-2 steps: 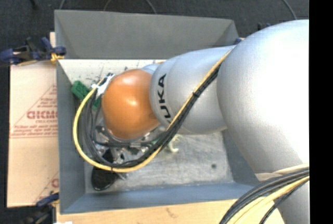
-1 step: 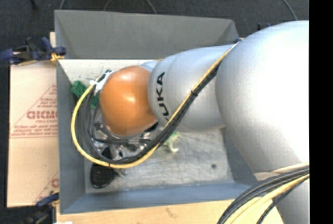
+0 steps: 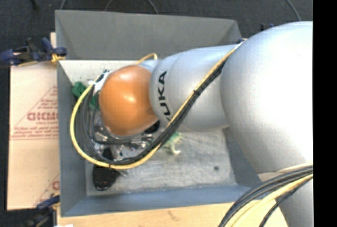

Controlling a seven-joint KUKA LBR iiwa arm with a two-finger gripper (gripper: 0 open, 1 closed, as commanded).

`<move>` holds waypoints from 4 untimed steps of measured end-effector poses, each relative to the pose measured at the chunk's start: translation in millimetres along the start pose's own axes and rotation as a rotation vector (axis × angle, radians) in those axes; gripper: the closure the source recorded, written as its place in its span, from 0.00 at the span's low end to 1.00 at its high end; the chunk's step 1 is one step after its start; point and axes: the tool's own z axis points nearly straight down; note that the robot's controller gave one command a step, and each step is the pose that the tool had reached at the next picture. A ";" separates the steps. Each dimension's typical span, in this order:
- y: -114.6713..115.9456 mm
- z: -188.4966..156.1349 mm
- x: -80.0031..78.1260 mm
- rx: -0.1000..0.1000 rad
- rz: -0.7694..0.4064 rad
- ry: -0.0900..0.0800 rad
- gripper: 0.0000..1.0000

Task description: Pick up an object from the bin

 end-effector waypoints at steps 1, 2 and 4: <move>0.1 -0.3 0.2 0.001 -0.122 -0.011 1.00; 3.5 -41.8 -1.0 -0.005 0.059 -0.004 1.00; 2.1 -94.5 5.8 -0.003 -0.059 -0.007 1.00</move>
Offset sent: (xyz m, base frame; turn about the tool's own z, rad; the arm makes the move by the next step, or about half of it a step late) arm -0.0005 0.0069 0.0602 0.0569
